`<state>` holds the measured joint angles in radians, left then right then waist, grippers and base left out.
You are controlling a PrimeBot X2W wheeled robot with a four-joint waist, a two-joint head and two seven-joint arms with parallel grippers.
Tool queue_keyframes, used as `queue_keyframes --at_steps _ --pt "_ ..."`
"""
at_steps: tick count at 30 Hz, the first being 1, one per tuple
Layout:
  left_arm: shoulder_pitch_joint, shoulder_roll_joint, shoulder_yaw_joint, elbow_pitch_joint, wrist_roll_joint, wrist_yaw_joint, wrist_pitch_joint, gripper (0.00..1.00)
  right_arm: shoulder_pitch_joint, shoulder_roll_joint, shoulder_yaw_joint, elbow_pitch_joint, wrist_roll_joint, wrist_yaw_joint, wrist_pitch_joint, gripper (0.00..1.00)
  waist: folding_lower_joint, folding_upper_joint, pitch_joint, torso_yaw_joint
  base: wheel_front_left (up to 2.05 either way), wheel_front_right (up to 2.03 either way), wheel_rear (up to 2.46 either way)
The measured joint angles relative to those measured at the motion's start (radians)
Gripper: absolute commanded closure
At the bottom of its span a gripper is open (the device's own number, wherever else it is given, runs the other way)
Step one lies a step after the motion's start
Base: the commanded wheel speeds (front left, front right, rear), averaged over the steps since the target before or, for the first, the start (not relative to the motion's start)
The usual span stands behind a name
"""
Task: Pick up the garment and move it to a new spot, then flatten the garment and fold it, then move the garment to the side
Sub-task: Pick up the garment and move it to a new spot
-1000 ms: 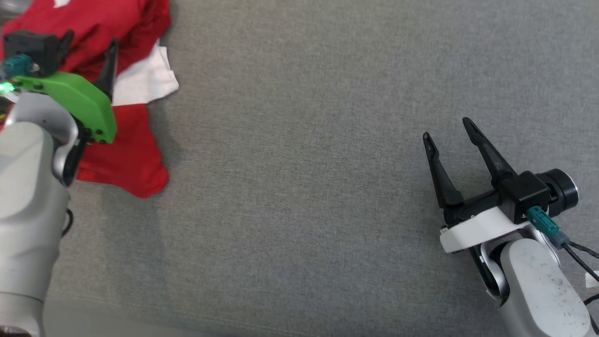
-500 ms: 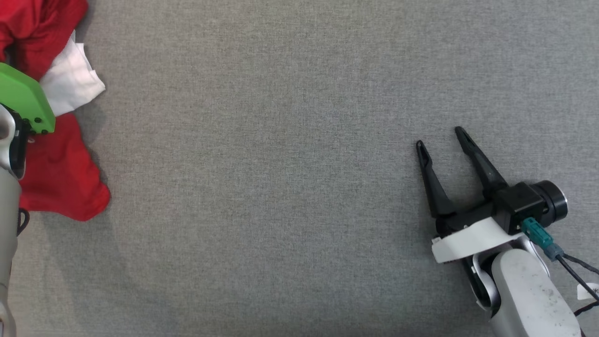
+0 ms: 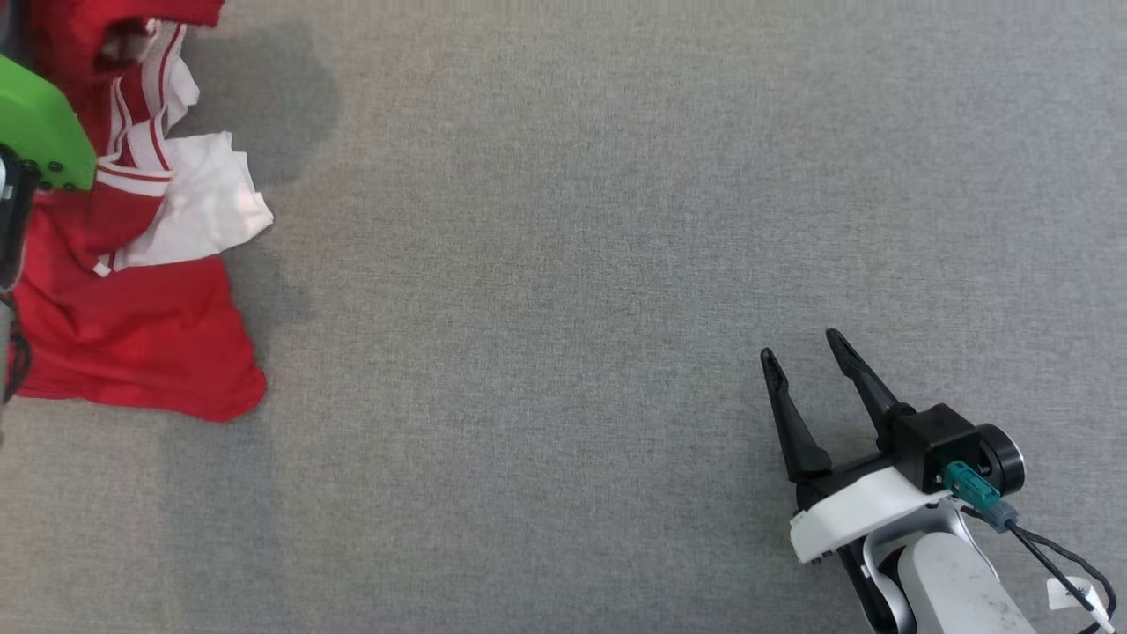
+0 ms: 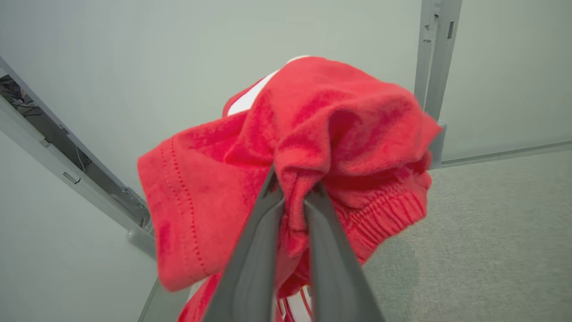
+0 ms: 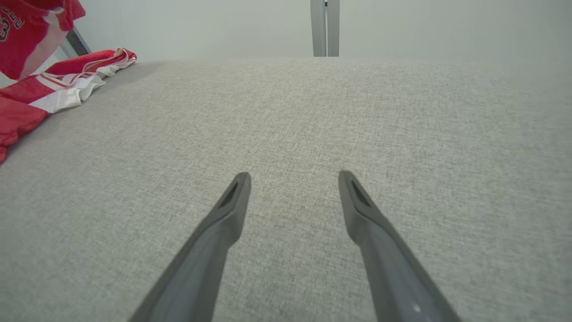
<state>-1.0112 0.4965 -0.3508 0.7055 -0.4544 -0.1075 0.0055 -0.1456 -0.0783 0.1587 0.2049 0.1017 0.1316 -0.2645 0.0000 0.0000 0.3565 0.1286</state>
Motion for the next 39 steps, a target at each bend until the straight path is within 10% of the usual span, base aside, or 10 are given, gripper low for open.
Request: queue_keyframes --at_steps 11,19,29,37,38,39 --pt "0.302 -0.019 -0.046 -0.71 -0.193 0.023 0.26 1.0 0.045 0.025 -0.02 0.011 0.02 0.0 0.0 0.0 -0.0001 0.0 -0.1 -0.076 0.0 0.0 0.0" --pt "0.529 -0.187 -0.231 -1.013 -0.418 0.029 0.385 1.0 0.079 0.027 -0.027 0.01 0.055 0.0 0.0 0.0 -0.0001 0.0001 -0.123 -0.2 0.0 0.0 0.0" --pt "0.595 -0.288 -0.246 -0.607 -0.593 0.021 0.388 1.0 0.12 0.027 -0.042 0.006 0.1 0.0 0.0 0.0 -0.0001 0.0001 -0.134 -0.381 0.0 0.0 0.0" --pt "0.519 -0.285 -0.229 -0.196 -0.459 0.002 0.164 1.0 0.126 0.027 -0.046 0.014 0.098 0.0 0.0 0.0 -0.0001 0.0 -0.139 -0.435 0.0 0.0 0.0" --pt "0.513 -0.291 -0.235 -0.16 -0.445 0.001 0.132 0.71 0.126 0.027 -0.048 0.015 0.096 0.0 0.0 0.0 -0.0001 0.0 -0.14 -0.432 0.0 0.0 0.0" --pt "0.505 -0.299 -0.24 -0.132 -0.418 -0.003 0.09 0.15 0.126 0.028 -0.049 0.015 0.1 0.0 0.0 0.0 -0.0001 0.0 -0.141 -0.426 0.0 0.0 0.0"
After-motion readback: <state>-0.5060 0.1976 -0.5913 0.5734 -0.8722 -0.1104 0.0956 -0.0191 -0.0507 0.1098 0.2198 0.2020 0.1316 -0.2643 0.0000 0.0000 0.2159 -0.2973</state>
